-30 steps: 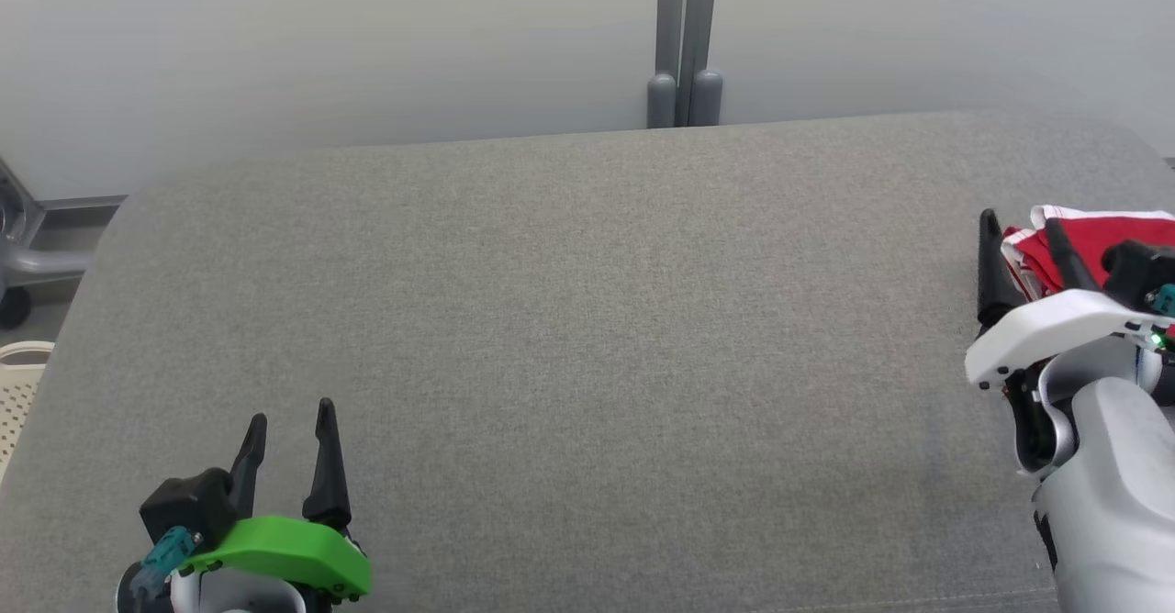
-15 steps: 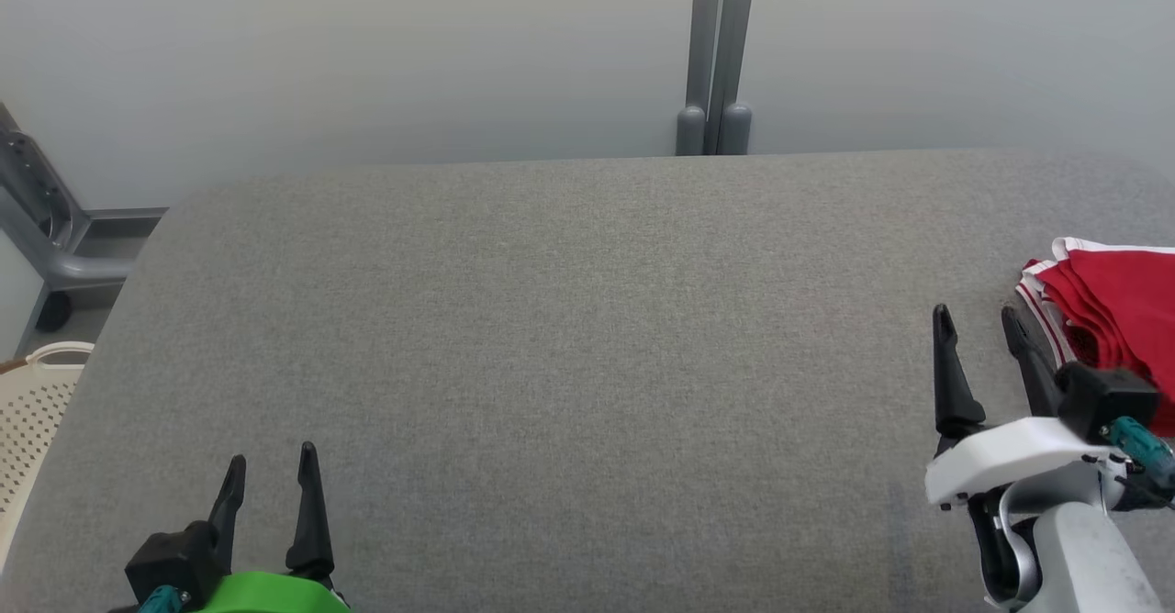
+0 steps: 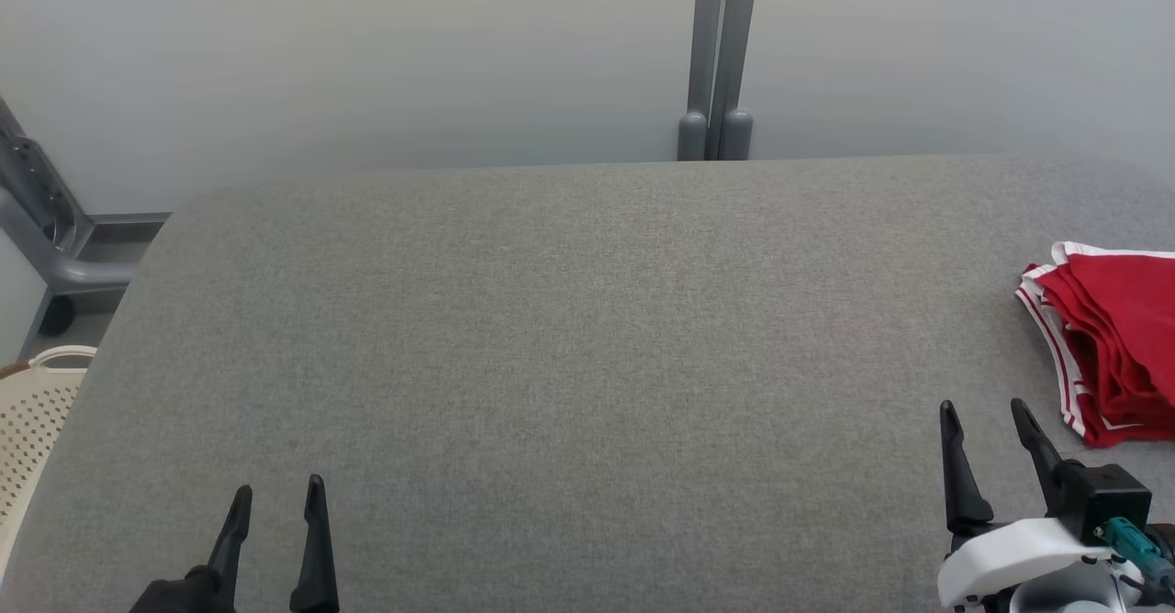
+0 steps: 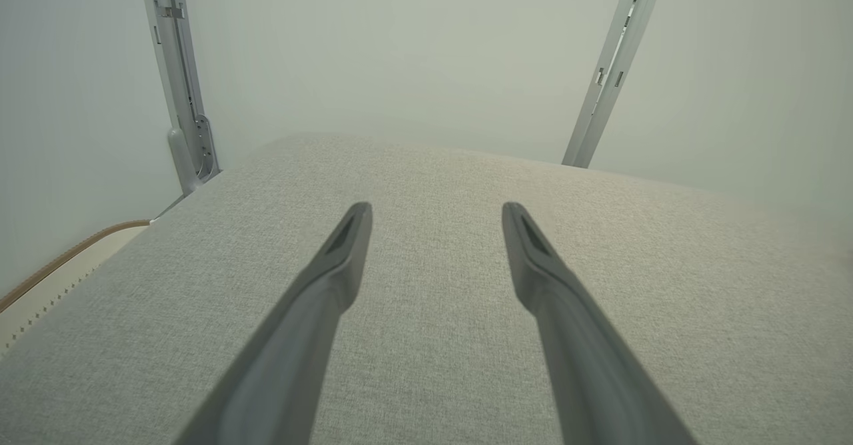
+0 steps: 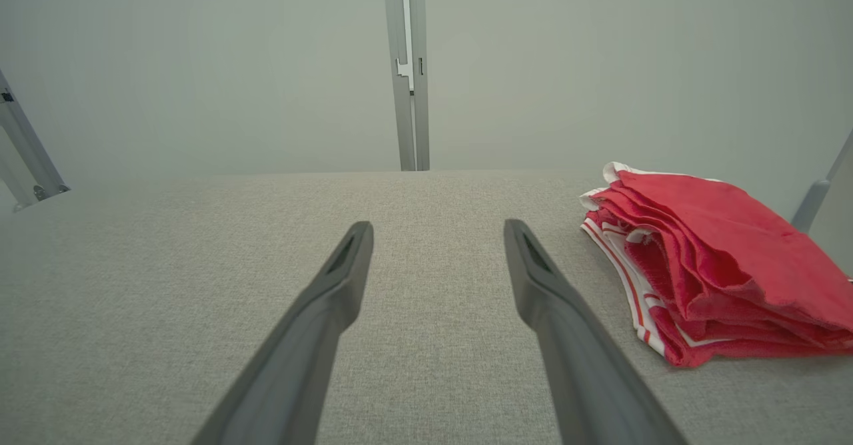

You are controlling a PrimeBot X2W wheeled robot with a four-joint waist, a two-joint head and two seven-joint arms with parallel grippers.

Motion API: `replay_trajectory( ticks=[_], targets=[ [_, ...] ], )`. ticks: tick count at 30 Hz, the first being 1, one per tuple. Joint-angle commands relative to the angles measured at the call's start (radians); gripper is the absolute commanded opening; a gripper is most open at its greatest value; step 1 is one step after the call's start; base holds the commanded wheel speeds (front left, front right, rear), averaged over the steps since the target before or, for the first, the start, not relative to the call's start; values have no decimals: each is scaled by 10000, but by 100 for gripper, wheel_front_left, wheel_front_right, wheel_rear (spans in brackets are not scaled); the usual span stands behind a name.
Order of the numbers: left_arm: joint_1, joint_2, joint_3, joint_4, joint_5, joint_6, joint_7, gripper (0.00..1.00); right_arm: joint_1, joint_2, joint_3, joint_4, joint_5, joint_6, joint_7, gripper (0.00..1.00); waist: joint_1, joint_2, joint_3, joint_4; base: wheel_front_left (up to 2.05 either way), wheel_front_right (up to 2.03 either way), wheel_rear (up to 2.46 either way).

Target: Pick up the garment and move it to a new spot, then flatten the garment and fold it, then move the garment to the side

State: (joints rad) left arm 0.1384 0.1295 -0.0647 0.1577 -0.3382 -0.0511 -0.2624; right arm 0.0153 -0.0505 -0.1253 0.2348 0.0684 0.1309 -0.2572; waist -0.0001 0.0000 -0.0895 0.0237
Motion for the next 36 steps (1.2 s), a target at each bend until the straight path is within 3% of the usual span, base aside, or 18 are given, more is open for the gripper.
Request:
replay_trajectory(
  ticks=[1,16,36],
  targets=[
    [152,-48,70,-64,114,-66,-32,100,128,-9,-18,-74,-16,-6,-59,100,1,0,2,-18,0,0,0],
    [502,-321,499,664,652,-540,-33,100,476,-10,337,300,-1021,-6,-70,100,1,0,-15,-185,0,0,0],
    [-204,-429,858,1071,660,-616,-34,100,-385,-9,412,922,-1190,-6,-1,100,1,0,485,-86,0,0,0]
  ],
)
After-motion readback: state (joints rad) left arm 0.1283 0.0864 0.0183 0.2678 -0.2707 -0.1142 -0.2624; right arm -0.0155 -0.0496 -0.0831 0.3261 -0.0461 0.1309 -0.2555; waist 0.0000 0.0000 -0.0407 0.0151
